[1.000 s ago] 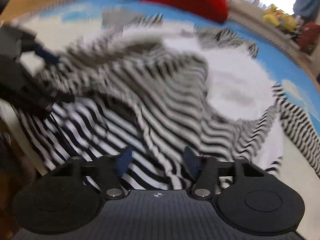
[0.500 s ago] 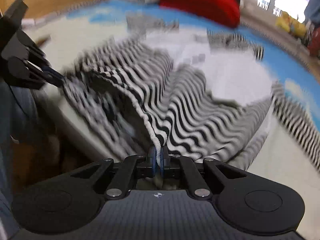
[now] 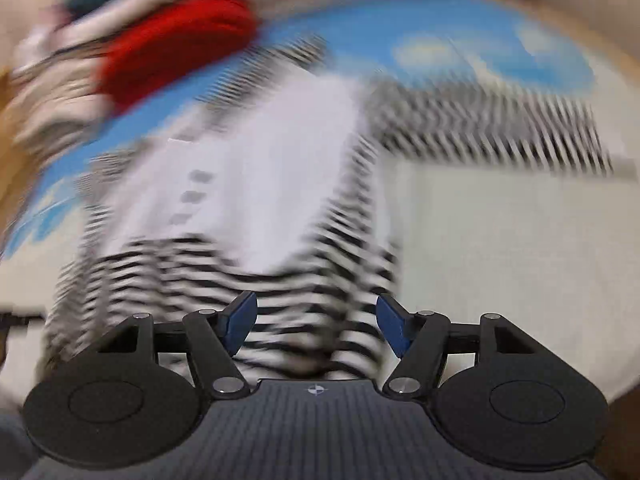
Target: Fold small clothes
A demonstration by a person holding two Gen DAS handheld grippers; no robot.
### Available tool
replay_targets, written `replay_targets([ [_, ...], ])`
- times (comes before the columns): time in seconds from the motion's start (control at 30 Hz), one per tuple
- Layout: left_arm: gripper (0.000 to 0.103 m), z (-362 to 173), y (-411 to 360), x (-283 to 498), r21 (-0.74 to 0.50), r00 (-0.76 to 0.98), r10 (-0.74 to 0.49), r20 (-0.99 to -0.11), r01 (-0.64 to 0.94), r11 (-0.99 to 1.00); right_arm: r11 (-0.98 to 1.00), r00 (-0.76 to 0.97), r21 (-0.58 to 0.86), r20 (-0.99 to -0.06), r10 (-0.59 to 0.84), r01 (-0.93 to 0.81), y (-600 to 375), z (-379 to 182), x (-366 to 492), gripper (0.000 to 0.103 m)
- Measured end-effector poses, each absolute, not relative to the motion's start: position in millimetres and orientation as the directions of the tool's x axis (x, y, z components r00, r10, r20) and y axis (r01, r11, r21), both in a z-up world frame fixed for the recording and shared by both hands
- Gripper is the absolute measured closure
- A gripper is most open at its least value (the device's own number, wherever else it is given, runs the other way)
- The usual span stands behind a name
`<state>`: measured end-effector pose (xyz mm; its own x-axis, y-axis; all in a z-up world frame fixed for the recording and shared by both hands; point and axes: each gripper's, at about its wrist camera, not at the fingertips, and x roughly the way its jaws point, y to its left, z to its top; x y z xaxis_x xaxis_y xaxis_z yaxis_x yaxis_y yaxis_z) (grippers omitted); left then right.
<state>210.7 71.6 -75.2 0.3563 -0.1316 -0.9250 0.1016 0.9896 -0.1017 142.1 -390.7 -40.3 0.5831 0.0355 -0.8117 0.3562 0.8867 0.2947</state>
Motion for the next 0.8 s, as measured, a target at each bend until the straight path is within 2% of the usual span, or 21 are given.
replay_targets([
  [0.03,0.056,-84,67,207,-0.090,0.332,-0.126,-0.935,0.122,0.988,0.864,0.529,0.304,-0.847,0.052,0.402,-397,-55,149,0.040],
  [0.07,0.074,-83,63,202,-0.052,0.348,-0.100,-0.932,0.145,0.988,0.845,0.471,0.323,-0.877,0.098,0.427,-400,-70,152,0.052],
  [0.1,0.097,-78,61,196,-0.021,0.374,-0.084,-0.923,0.171,0.985,0.842,0.439,0.341,-0.887,0.142,0.417,-398,-79,151,0.091],
  [0.13,0.096,-71,60,189,0.020,0.393,-0.057,-0.918,0.190,0.982,0.864,0.436,0.332,-0.888,0.149,0.379,-394,-77,151,0.100],
  [0.23,0.096,-65,72,171,0.027,0.384,-0.048,-0.922,0.189,0.982,0.892,0.503,0.287,-0.860,0.080,0.349,-402,-56,139,0.100],
  [0.33,0.094,-77,72,157,0.032,0.346,-0.050,-0.937,0.229,0.973,0.852,0.479,0.334,-0.870,0.115,0.402,-424,-67,131,0.099],
  [0.37,0.092,-75,69,154,0.049,0.365,-0.045,-0.930,0.246,0.968,0.868,0.453,0.319,-0.883,0.126,0.381,-418,-74,134,0.098],
  [0.43,0.081,-69,72,161,0.021,0.374,-0.067,-0.925,0.226,0.974,0.890,0.430,0.300,-0.893,0.135,0.344,-410,-81,135,0.092],
  [0.47,0.062,-67,76,166,-0.004,0.373,-0.080,-0.924,0.201,0.979,0.887,0.432,0.305,-0.891,0.138,0.346,-412,-75,132,0.081],
  [0.5,0.044,-65,80,170,-0.024,0.382,-0.092,-0.919,0.178,0.984,0.877,0.429,0.313,-0.892,0.139,0.366,-413,-69,132,0.059],
  [0.53,0.036,-63,83,175,-0.036,0.398,-0.097,-0.912,0.160,0.987,0.855,0.432,0.322,-0.893,0.131,0.406,-416,-65,133,0.037],
  [0.57,0.025,-62,86,183,-0.043,0.409,-0.099,-0.907,0.144,0.989,0.826,0.451,0.347,-0.883,0.127,0.445,-420,-60,127,0.033],
  [0.6,0.021,-64,85,189,-0.062,0.411,-0.113,-0.905,0.135,0.989,0.799,0.480,0.389,-0.865,0.147,0.458,-422,-57,122,0.033],
  [0.7,0.020,-75,79,204,-0.172,0.333,-0.214,-0.918,0.152,0.973,0.807,0.465,0.439,-0.853,0.236,0.396,-406,-58,120,0.028],
  [0.73,0.020,-81,72,201,-0.181,0.296,-0.225,-0.928,0.169,0.969,0.843,0.433,0.403,-0.871,0.232,0.357,-392,-61,121,0.027],
  [0.8,0.020,-87,59,189,-0.083,0.296,-0.147,-0.944,0.218,0.972,0.933,0.379,0.262,-0.912,0.156,0.246,-364,-68,114,0.021],
])
